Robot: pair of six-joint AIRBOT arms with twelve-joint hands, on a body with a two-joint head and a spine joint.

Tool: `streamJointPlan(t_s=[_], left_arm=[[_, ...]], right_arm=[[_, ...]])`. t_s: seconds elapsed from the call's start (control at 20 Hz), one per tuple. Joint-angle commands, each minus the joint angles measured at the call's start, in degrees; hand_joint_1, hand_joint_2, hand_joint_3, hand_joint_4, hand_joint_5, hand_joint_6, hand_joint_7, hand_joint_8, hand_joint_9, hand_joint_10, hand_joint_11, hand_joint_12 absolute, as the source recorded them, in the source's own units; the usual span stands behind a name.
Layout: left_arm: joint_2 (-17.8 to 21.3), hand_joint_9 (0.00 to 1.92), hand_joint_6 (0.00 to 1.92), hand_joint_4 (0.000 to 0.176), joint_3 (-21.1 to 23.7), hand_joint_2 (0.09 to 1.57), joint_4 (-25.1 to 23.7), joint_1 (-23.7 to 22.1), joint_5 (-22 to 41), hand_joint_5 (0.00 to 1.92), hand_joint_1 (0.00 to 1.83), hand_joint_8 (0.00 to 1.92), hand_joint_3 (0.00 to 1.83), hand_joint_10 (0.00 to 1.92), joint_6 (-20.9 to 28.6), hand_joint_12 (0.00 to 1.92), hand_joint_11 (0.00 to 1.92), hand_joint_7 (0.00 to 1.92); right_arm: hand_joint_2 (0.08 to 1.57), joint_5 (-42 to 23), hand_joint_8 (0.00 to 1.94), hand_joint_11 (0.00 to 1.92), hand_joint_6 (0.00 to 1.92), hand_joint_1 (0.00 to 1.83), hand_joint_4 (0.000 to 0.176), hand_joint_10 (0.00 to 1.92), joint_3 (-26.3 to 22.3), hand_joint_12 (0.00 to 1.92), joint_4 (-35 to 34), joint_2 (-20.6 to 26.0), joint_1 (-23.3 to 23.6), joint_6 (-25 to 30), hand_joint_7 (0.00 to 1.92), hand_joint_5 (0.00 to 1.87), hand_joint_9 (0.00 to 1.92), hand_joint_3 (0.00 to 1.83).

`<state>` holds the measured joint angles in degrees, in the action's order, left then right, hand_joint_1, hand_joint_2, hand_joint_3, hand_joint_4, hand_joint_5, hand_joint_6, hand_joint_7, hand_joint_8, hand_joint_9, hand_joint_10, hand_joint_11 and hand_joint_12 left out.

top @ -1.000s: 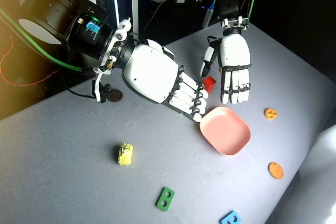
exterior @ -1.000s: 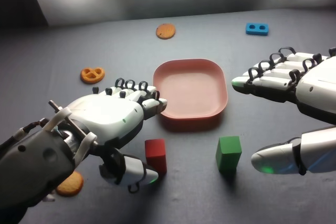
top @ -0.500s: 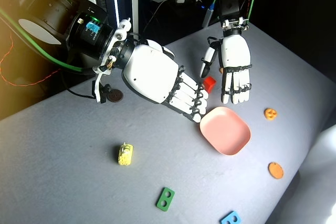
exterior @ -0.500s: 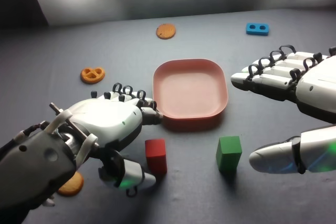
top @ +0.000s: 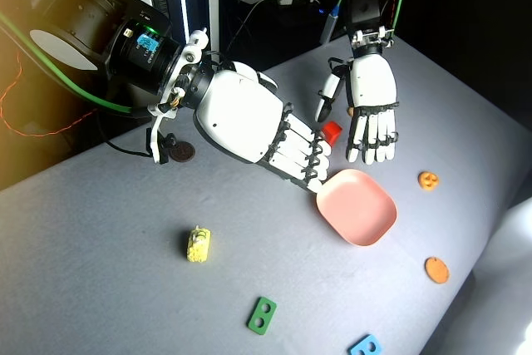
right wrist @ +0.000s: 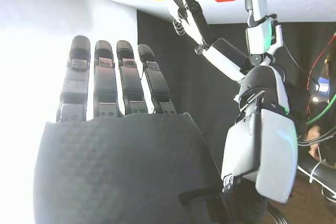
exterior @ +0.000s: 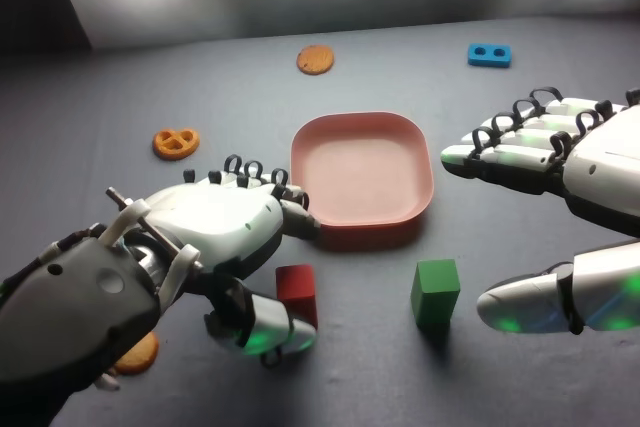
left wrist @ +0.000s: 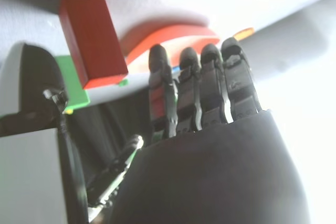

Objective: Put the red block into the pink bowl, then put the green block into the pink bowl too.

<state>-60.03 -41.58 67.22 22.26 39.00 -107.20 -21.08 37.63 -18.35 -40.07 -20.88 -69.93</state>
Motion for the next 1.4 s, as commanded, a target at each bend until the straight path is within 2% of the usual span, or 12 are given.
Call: streamJointPlan(t_s=[0.0, 0.1, 0.2, 0.25, 0.4, 0.6, 0.8, 0.9, 0.95, 1.25, 1.3, 1.35], left_arm=[[0.17, 0.07, 0.01, 0.000, 0.11, 1.03, -2.16, -0.57, 3.44, 0.41, 0.85, 0.00, 0.00, 0.00, -0.23, 0.01, 0.02, 0.17], [0.16, 0.06, 0.02, 0.000, 0.09, 1.02, -1.97, -0.66, 3.60, 0.44, 0.91, 0.00, 0.00, 0.00, -0.23, 0.01, 0.01, 0.16], [0.16, 0.08, 0.03, 0.000, 0.08, 1.01, -1.71, -0.68, 3.80, 0.46, 0.94, 0.01, 0.00, 0.01, -0.39, 0.01, 0.02, 0.18], [0.16, 0.09, 0.02, 0.000, 0.05, 1.04, -1.61, -0.67, 3.80, 0.46, 0.84, 0.01, 0.01, 0.01, -0.52, 0.02, 0.03, 0.19], [0.14, 0.08, 0.02, 0.000, 0.06, 1.02, -1.36, -0.54, 3.80, 0.46, 0.87, 0.01, 0.00, 0.01, -0.83, 0.02, 0.03, 0.17], [0.10, 0.05, 0.00, 0.000, 0.07, 1.05, -0.75, -0.45, 3.80, 0.40, 0.79, 0.00, 0.01, 0.00, -1.06, 0.00, 0.00, 0.14], [0.08, 0.07, 0.01, 0.000, 0.07, 1.03, -0.21, -0.48, 3.80, 0.45, 0.90, 0.00, 0.00, 0.00, -1.09, 0.00, 0.00, 0.17], [0.07, 0.05, 0.00, 0.000, 0.08, 1.03, 0.06, -0.53, 3.80, 0.39, 0.86, 0.00, 0.00, 0.00, -1.09, 0.00, 0.00, 0.14], [0.07, 0.08, 0.02, 0.000, 0.09, 0.99, 0.14, -0.55, 3.80, 0.43, 0.96, 0.01, 0.00, 0.01, -1.09, 0.01, 0.03, 0.17], [0.06, 0.10, 0.00, 0.000, 0.13, 0.98, 0.67, -0.74, 3.80, 0.41, 0.92, 0.00, 0.00, 0.00, -1.09, 0.04, 0.07, 0.19], [0.06, 0.11, 0.01, 0.000, 0.12, 0.96, 0.77, -0.78, 3.80, 0.40, 0.95, 0.01, 0.00, 0.01, -1.10, 0.03, 0.04, 0.19], [0.06, 0.09, 0.00, 0.000, 0.13, 0.97, 1.00, -0.82, 3.80, 0.37, 0.94, 0.00, 0.00, 0.00, -1.27, 0.03, 0.02, 0.17]], right_arm=[[0.99, -6.12, 0.00, 0.00, 0.00, 0.08, 0.000, 0.00, -0.12, 0.21, 0.76, 0.60, 0.52, 0.10, 0.04, 0.03, 0.01, 0.00], [0.98, -6.11, 0.00, 0.00, 0.00, 0.09, 0.000, 0.00, -0.12, 0.27, 0.92, 0.60, 0.52, 0.10, 0.05, 0.05, 0.03, 0.00], [0.99, -6.11, 0.00, 0.00, 0.00, 0.09, 0.000, 0.00, -0.12, 0.19, 0.95, 0.60, 0.52, 0.10, 0.04, 0.05, 0.02, 0.00], [1.00, -6.11, 0.00, 0.00, 0.00, 0.05, 0.000, 0.00, -0.12, 0.18, 0.95, 0.60, 0.52, 0.10, 0.03, 0.04, 0.01, 0.01], [0.99, -6.11, 0.00, 0.00, 0.00, 0.07, 0.000, 0.01, -0.12, 0.29, 0.95, 0.60, 0.52, 0.10, 0.07, 0.08, 0.05, 0.00], [0.99, -6.11, 0.00, 0.00, 0.00, 0.08, 0.000, 0.01, -0.12, 0.22, 1.02, 0.60, 0.52, 0.10, 0.07, 0.08, 0.04, 0.00], [0.98, -6.11, 0.00, 0.00, 0.00, 0.10, 0.000, 0.00, -0.12, 0.13, 1.07, 0.59, 0.52, 0.10, 0.04, 0.06, 0.01, 0.00], [0.98, -6.11, 0.00, 0.00, 0.00, 0.08, 0.000, 0.00, -0.12, 0.15, 1.09, 0.59, 0.52, 0.10, 0.05, 0.07, 0.02, 0.00], [0.98, -6.11, 0.00, 0.00, 0.00, 0.08, 0.000, 0.00, -0.12, 0.28, 1.10, 0.59, 0.52, 0.10, 0.09, 0.10, 0.05, 0.00], [0.97, -6.11, 0.01, 0.00, 0.01, 0.12, 0.000, 0.01, -0.12, 0.32, 1.15, 0.59, 0.52, 0.10, 0.12, 0.12, 0.07, 0.00], [0.98, -6.11, 0.00, 0.00, 0.00, 0.16, 0.000, 0.00, -0.12, 0.17, 1.16, 0.59, 0.52, 0.10, 0.06, 0.07, 0.02, 0.00], [1.00, -6.11, 0.00, 0.00, 0.00, 0.15, 0.000, 0.00, -0.12, 0.21, 1.17, 0.59, 0.52, 0.10, 0.05, 0.07, 0.02, 0.01]])
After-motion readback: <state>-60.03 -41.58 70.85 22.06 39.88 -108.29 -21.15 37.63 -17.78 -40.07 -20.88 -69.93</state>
